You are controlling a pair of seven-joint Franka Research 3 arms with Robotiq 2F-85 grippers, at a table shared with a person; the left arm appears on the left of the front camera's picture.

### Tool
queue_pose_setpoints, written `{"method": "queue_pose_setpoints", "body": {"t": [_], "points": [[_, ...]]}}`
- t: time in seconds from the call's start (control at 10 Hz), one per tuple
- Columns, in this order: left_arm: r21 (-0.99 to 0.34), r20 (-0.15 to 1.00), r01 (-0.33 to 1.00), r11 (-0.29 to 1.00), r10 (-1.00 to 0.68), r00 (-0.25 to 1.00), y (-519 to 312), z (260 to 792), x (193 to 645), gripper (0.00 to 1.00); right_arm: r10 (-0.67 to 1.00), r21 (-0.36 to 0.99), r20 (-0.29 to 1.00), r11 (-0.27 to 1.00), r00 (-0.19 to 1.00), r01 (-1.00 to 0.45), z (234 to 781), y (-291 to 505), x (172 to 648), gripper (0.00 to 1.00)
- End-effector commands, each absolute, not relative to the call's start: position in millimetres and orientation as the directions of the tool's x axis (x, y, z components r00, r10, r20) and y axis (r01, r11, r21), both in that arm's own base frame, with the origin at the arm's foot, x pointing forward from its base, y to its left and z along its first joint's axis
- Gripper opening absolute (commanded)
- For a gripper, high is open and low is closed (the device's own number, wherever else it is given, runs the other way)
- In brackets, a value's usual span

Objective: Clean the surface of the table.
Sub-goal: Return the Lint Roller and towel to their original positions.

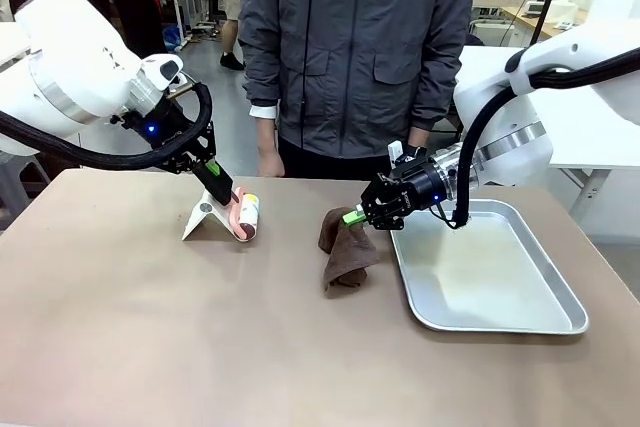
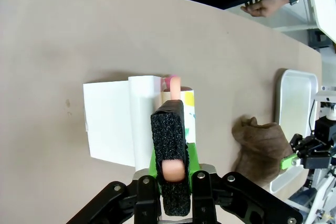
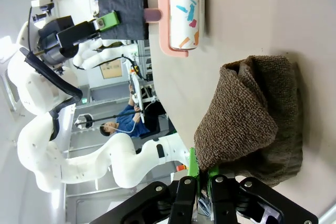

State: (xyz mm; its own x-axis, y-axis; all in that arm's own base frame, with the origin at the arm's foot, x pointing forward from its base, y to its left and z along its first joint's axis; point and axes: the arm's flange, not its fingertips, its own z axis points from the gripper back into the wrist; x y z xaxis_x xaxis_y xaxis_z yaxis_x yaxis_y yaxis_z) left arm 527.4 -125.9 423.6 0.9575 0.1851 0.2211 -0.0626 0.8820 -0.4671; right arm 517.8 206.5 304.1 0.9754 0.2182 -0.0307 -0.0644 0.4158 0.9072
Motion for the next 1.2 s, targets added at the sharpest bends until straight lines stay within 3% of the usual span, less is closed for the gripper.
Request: {"method": "queue_pose_setpoints", "body": {"t": [0.0,0.1,0.2,0.8,0.9,1.0,1.1], "points": [[-0.416,0.244,-0.101,0.904,0.218,0.945,-111.4,417.1,528.6,0.47,0.209,0.915,-0.031,0.4,0.977,-0.057,306.6,208.6,518.4,0.07],[-0.418,0.249,-0.103,0.903,0.222,0.943,-107.7,418.8,527.9,0.81,0.209,0.915,-0.031,0.4,0.977,-0.057,306.6,208.6,518.4,0.07],[-0.418,0.268,-0.118,0.901,0.246,0.932,-102.0,422.8,526.4,1.0,0.209,0.915,-0.031,0.4,0.977,-0.057,306.6,208.6,518.4,0.07],[-0.478,0.3,-0.134,0.868,0.304,0.904,-73.5,440.2,517.4,1.0,0.209,0.915,-0.031,0.4,0.977,-0.057,306.6,208.6,518.4,0.07],[-0.493,0.301,-0.135,0.86,0.314,0.9,-68.6,441.7,514.4,1.0,0.218,0.907,-0.031,0.416,0.975,-0.064,304.1,206.4,517.9,0.13],[-0.511,0.297,-0.121,0.851,0.307,0.904,-65.1,444.1,509.4,1.0,0.217,0.908,-0.044,0.415,0.975,-0.051,303.5,207.9,518.6,0.67],[-0.529,0.3,-0.1,0.842,0.296,0.907,-61.0,448.2,502.9,1.0,0.209,0.909,-0.053,0.415,0.976,-0.04,303.6,209.0,519.0,0.73]]}}
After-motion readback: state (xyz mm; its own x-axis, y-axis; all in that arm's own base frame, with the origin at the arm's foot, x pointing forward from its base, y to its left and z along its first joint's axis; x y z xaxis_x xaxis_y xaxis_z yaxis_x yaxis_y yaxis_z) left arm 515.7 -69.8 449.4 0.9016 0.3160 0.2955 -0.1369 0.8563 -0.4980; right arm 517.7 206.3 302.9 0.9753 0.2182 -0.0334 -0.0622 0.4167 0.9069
